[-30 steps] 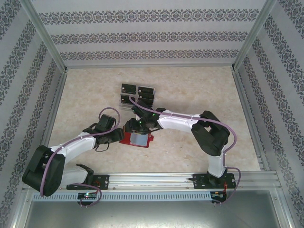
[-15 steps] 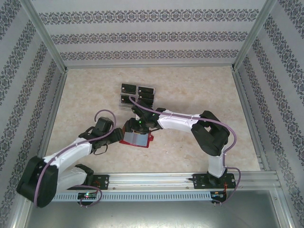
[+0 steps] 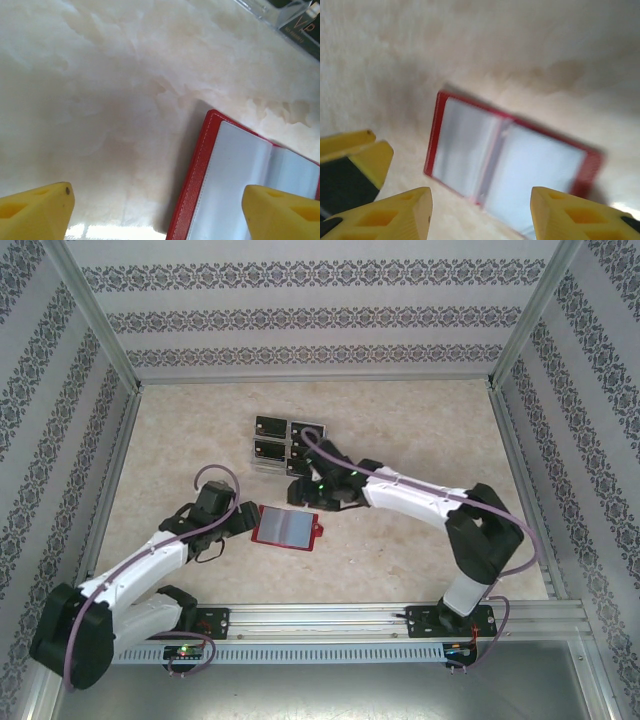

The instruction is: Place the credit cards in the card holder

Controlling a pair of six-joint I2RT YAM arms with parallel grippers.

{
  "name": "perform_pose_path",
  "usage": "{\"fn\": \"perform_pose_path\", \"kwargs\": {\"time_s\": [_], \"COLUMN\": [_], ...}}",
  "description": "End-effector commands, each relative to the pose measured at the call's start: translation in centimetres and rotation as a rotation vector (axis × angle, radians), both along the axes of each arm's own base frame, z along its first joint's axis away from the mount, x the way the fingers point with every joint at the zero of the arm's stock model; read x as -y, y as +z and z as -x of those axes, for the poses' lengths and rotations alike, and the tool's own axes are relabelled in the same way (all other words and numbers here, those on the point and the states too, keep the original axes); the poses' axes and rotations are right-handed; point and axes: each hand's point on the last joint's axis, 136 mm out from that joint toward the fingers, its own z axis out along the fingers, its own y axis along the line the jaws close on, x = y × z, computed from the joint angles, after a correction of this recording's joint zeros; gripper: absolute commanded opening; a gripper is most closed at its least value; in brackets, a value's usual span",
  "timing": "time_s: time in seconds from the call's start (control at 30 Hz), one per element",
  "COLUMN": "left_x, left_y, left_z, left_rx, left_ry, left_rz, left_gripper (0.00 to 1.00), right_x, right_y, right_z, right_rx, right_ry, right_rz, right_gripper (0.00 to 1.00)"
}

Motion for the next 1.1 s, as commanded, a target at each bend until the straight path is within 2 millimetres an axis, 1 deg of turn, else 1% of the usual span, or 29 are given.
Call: {"fn": "perform_pose_path", "kwargs": {"time_s": [0.0, 0.07, 0.1, 0.2, 0.27, 0.37, 0.43, 0.53, 0.6, 0.67, 0.77, 0.87, 0.97, 1.07], "left_x": [1.4, 1.2, 1.0, 0.2, -0.2, -0.8, -1.4, -1.8, -1.7, -1.6, -0.9, -0.5, -0.2, 0.5], "left_y": [2.5, 3.5, 4.3, 6.3, 7.7, 9.1, 9.5, 9.5, 9.4, 9.1, 8.8, 8.1, 7.3, 6.7], "left_z": [-2.9, -4.8, -6.0, -10.1, -12.9, -17.0, -19.5, -22.5, -24.1, -25.4, -26.4, -26.8, -26.9, -27.0], "left_rx": [0.082, 0.102, 0.116, 0.149, 0.169, 0.194, 0.199, 0.208, 0.226, 0.236, 0.241, 0.230, 0.217, 0.207], "left_ry": [-0.033, -0.010, 0.001, 0.031, 0.038, 0.035, 0.049, 0.067, 0.073, 0.087, 0.080, 0.079, 0.083, 0.074], "left_rz": [0.023, 0.028, 0.031, 0.067, 0.102, 0.177, 0.239, 0.355, 0.444, 0.515, 0.574, 0.609, 0.625, 0.638], "left_gripper": [0.93, 0.98, 1.00, 1.00, 1.00, 1.00, 1.00, 1.00, 1.00, 1.00, 1.00, 1.00, 1.00, 1.00], "right_x": [4.5, 6.2, 6.9, 8.0, 8.3, 8.4, 8.7, 8.1, 7.6, 7.2, 7.0, 6.7, 6.4, 6.2], "right_y": [1.9, 2.7, 3.1, 4.1, 4.5, 4.3, 3.9, 3.3, 2.8, 2.3, 1.7, 1.1, 0.4, -0.3], "right_z": [-2.1, -3.5, -4.2, -6.2, -7.7, -10.0, -11.6, -13.6, -14.6, -15.6, -16.6, -17.4, -17.8, -18.1], "right_rx": [0.088, 0.105, 0.112, 0.125, 0.133, 0.126, 0.115, 0.096, 0.084, 0.079, 0.071, 0.062, 0.050, 0.041], "right_ry": [-0.054, -0.096, -0.114, -0.158, -0.176, -0.194, -0.213, -0.216, -0.208, -0.201, -0.198, -0.195, -0.191, -0.196], "right_rz": [0.124, 0.123, 0.117, 0.079, 0.069, 0.059, 0.056, 0.025, 0.023, 0.031, 0.032, 0.030, 0.024, 0.014], "right_gripper": [0.55, 0.55, 0.55, 0.55, 0.55, 0.55, 0.54, 0.52, 0.50, 0.48, 0.45, 0.42, 0.41, 0.38]}}
